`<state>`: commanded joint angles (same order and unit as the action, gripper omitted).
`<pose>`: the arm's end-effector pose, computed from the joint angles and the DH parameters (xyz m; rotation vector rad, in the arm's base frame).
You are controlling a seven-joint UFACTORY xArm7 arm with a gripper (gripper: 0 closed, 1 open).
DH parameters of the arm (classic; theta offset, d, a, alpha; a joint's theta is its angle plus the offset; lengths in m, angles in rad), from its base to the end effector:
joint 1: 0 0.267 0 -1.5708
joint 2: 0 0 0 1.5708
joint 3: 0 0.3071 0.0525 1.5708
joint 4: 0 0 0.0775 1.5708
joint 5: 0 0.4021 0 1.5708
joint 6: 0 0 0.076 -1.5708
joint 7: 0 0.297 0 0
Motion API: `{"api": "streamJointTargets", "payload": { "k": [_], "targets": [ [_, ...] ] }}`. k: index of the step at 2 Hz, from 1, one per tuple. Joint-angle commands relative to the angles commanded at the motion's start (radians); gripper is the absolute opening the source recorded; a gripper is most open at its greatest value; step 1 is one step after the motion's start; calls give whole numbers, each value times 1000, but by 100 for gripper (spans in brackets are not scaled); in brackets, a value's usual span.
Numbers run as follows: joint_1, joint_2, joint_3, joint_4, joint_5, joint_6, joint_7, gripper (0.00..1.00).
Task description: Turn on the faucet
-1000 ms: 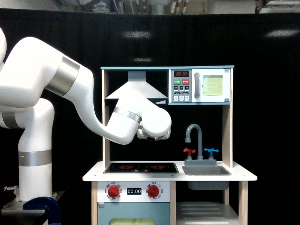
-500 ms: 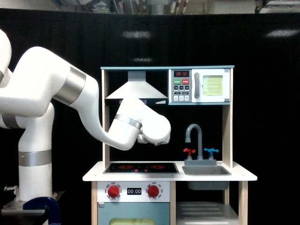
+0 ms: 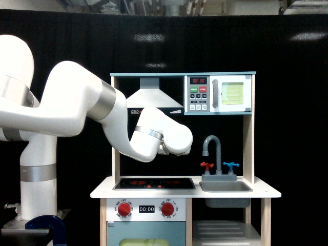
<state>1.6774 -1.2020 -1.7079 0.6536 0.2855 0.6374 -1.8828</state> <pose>0.4163 0.2762 0.1477 -1.3412 -1.3554 -1.0483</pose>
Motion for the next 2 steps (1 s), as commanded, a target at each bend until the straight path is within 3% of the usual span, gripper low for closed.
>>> {"api": "streamJointTargets", "payload": {
  "k": [1, 2],
  "targets": [
    [190, -73, -38, 84, -40, -113, 36, 100],
    [272, -110, -58, 149, -75, -136, 61, 100]
  ]
}}
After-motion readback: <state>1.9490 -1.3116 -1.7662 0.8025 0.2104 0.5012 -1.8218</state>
